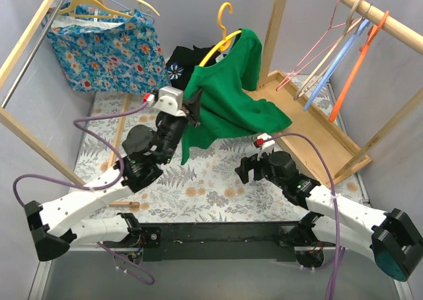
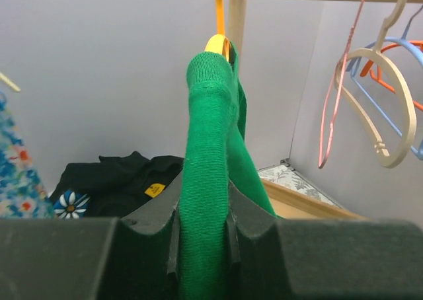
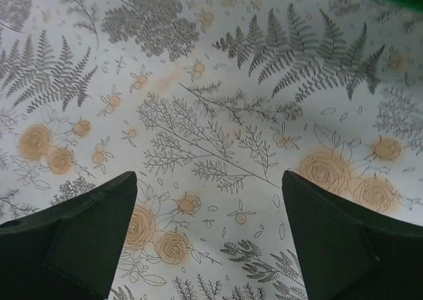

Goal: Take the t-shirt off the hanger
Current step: Pick up the hanger from the clothesline, then remove the T-shirt from the hanger.

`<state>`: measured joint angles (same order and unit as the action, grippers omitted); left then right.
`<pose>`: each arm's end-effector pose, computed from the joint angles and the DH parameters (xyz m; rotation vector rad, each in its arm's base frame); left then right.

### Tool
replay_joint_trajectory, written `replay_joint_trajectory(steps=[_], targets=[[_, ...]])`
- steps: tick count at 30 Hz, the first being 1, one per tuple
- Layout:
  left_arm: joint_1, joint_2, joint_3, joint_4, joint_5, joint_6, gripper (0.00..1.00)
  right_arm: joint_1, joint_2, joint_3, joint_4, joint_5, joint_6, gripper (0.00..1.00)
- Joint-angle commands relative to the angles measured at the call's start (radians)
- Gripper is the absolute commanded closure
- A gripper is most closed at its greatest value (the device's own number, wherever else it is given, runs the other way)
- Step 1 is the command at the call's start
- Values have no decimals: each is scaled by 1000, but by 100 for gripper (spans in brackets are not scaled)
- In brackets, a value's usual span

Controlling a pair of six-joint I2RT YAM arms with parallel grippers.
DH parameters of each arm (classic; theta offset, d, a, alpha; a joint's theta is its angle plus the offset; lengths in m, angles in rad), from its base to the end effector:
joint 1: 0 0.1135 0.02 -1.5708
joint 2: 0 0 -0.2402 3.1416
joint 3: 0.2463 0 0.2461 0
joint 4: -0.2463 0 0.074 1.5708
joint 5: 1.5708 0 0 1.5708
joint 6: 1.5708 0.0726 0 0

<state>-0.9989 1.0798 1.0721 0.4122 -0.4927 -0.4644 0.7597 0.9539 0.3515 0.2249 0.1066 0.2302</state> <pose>0.1765 -0.2107 0.4378 -0.1236 1.2710 -0.9852 0.1848 0.1649 0.1697 -0.4500 1.9347 0.5472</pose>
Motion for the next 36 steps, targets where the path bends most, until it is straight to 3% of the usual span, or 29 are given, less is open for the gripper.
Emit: replay_joint_trajectory(steps=[1,5,13,24,30,36], targets=[[-9,-104,20,-142,-93,-19,100,1,-73,89,-1,-19,-54,2],[-9,-152,52,-156,-147,41,100,3,-95,156,-27,-5,-78,2],[-9,-167,219,-280,-103,86,100,1,-104,239,-56,-22,-80,7],[-9,-359,11,-631,165,-88,100,3,-225,337,-88,-182,-265,10],[-9,-445,-3,-769,287,-132,100,3,-409,278,66,-258,-290,21],[-9,-494,-29,-864,436,-135,100,3,-463,260,125,-349,-330,23]])
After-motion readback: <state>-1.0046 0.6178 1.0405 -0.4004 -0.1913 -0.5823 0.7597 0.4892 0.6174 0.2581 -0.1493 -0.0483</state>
